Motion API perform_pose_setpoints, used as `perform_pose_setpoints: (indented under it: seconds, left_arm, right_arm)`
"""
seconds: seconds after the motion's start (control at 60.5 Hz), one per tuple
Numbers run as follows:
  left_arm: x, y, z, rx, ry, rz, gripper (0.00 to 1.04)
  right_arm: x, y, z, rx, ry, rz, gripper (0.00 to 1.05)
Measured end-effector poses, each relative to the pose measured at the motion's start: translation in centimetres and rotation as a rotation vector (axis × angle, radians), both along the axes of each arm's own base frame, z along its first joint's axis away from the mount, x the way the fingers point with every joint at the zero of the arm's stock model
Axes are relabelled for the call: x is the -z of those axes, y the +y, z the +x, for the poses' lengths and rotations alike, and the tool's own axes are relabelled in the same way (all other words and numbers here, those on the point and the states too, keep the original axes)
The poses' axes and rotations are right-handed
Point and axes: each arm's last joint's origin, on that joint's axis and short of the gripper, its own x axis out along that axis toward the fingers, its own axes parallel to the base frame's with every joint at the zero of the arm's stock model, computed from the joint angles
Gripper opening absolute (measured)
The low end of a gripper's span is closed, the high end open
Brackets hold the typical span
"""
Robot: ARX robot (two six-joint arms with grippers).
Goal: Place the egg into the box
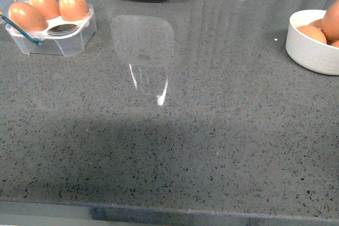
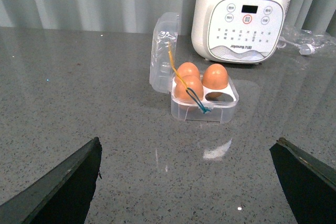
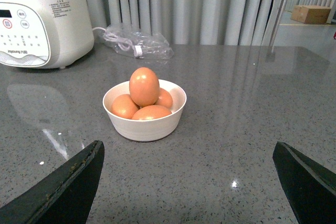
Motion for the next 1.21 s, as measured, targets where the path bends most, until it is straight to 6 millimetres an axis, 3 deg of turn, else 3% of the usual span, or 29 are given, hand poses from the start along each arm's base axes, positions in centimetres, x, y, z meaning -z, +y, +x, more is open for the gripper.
perform_pose_setpoints:
  seconds: [1.207]
  left_arm:
    - [0.0, 0.0, 0.0, 0.0, 0.0, 0.0, 0.98]
  right_arm:
    - [0.0, 0.0, 0.0, 0.0, 0.0, 0.0, 0.97]
